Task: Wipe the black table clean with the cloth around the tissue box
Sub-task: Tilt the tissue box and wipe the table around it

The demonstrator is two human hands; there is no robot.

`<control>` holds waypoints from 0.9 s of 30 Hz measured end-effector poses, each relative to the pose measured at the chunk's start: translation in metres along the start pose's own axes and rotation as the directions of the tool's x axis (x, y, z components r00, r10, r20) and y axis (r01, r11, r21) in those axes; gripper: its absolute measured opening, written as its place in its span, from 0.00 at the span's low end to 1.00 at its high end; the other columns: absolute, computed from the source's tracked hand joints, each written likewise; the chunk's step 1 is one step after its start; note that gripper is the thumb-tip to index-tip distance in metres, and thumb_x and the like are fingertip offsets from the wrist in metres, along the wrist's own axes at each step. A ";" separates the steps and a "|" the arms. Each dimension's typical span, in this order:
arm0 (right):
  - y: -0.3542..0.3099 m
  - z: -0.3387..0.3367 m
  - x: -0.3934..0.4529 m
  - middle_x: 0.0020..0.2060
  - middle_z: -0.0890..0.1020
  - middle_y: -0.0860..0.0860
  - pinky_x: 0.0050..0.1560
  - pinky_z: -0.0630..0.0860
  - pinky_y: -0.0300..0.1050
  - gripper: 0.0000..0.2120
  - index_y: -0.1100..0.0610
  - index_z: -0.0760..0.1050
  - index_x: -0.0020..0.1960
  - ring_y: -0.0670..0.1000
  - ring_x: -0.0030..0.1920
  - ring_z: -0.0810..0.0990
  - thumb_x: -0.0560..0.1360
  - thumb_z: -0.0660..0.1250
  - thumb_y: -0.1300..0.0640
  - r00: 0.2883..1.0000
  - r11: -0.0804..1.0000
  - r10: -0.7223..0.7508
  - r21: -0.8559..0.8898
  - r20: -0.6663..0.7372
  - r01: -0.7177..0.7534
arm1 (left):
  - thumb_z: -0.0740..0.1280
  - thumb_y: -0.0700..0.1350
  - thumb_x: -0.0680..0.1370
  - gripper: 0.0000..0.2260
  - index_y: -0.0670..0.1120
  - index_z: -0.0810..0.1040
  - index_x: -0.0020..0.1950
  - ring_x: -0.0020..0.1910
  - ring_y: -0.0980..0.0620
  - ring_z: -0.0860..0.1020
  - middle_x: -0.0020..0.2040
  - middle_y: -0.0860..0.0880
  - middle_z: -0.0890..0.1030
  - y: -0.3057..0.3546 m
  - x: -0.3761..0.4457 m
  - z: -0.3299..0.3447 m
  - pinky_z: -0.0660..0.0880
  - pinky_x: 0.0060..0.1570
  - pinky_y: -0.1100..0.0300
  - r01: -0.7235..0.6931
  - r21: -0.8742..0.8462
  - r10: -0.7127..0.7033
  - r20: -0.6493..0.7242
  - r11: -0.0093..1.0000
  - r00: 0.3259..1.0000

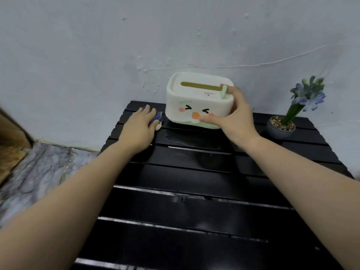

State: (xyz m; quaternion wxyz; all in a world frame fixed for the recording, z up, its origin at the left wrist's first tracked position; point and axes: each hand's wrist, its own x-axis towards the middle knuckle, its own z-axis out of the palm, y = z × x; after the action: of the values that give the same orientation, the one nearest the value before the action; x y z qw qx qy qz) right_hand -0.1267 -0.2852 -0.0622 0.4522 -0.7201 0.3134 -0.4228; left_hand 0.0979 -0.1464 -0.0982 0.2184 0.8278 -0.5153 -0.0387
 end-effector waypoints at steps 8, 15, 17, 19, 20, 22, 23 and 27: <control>-0.064 -0.022 0.005 0.57 0.82 0.46 0.57 0.82 0.53 0.41 0.49 0.74 0.65 0.47 0.58 0.82 0.55 0.87 0.49 0.988 0.992 -0.111 0.041 -0.109 0.116 | 0.64 0.43 0.81 0.15 0.43 0.77 0.67 0.72 0.46 0.69 0.70 0.44 0.75 0.091 -0.057 0.013 0.61 0.70 0.62 -0.289 -0.277 0.311 0.038 0.916 0.950; -0.097 -0.034 0.002 0.56 0.81 0.45 0.53 0.83 0.52 0.39 0.52 0.74 0.64 0.48 0.58 0.81 0.57 0.86 0.52 0.978 0.981 -0.176 0.061 -0.111 0.184 | 0.63 0.43 0.82 0.11 0.44 0.80 0.61 0.27 0.65 0.69 0.30 0.59 0.75 0.113 -0.065 -0.003 0.67 0.32 0.70 0.013 -0.764 0.116 0.114 0.646 0.987; -0.096 -0.044 0.009 0.57 0.81 0.46 0.53 0.83 0.50 0.38 0.51 0.74 0.64 0.48 0.57 0.81 0.58 0.86 0.52 0.975 0.981 -0.177 0.056 -0.132 0.186 | 0.63 0.46 0.82 0.09 0.46 0.81 0.57 0.29 0.64 0.68 0.31 0.58 0.74 0.090 -0.030 -0.014 0.68 0.34 0.66 0.066 -0.762 -0.062 0.035 0.645 0.998; -0.092 -0.047 0.011 0.57 0.81 0.47 0.53 0.83 0.48 0.38 0.50 0.74 0.64 0.48 0.58 0.81 0.58 0.86 0.52 0.978 0.984 -0.164 0.051 -0.127 0.172 | 0.62 0.50 0.82 0.12 0.46 0.82 0.56 0.25 0.64 0.69 0.26 0.58 0.73 0.055 -0.001 -0.026 0.69 0.32 0.65 0.113 -0.683 -0.202 -0.052 0.722 0.978; -0.089 -0.050 0.014 0.57 0.81 0.48 0.53 0.83 0.47 0.38 0.50 0.74 0.64 0.48 0.58 0.81 0.58 0.86 0.53 0.980 0.985 -0.158 0.045 -0.122 0.165 | 0.61 0.52 0.82 0.14 0.45 0.82 0.57 0.27 0.63 0.72 0.27 0.57 0.74 0.038 0.013 -0.025 0.69 0.33 0.63 0.142 -0.629 -0.246 -0.080 0.764 0.966; -0.086 -0.049 0.011 0.57 0.81 0.49 0.52 0.83 0.46 0.38 0.51 0.73 0.64 0.47 0.57 0.82 0.58 0.86 0.54 0.984 0.987 -0.149 0.040 -0.101 0.154 | 0.59 0.51 0.83 0.16 0.43 0.80 0.61 0.40 0.53 0.79 0.38 0.49 0.81 0.008 0.025 -0.022 0.68 0.43 0.62 0.196 -0.450 -0.280 -0.127 0.871 0.952; -0.085 -0.048 0.009 0.57 0.81 0.48 0.53 0.83 0.45 0.38 0.51 0.73 0.64 0.47 0.57 0.82 0.58 0.86 0.54 0.985 0.988 -0.145 0.039 -0.095 0.149 | 0.58 0.48 0.83 0.16 0.41 0.78 0.62 0.49 0.46 0.79 0.48 0.43 0.82 -0.003 0.028 -0.016 0.69 0.50 0.60 0.220 -0.308 -0.276 -0.150 0.926 0.949; -0.085 -0.045 0.005 0.57 0.81 0.49 0.53 0.83 0.46 0.38 0.51 0.73 0.64 0.48 0.57 0.82 0.59 0.86 0.55 0.983 0.984 -0.162 0.066 -0.088 0.168 | 0.53 0.46 0.84 0.18 0.35 0.73 0.63 0.61 0.37 0.71 0.62 0.35 0.75 0.011 0.040 0.011 0.66 0.62 0.47 0.254 0.160 -0.217 -0.217 0.954 0.952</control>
State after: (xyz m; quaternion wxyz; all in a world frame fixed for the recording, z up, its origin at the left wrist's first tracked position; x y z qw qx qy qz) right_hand -0.1589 -0.2736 0.0283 0.4284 -0.7083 0.2555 -0.4994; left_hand 0.1041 -0.1886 -0.0970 0.1839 0.9000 -0.3897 0.0658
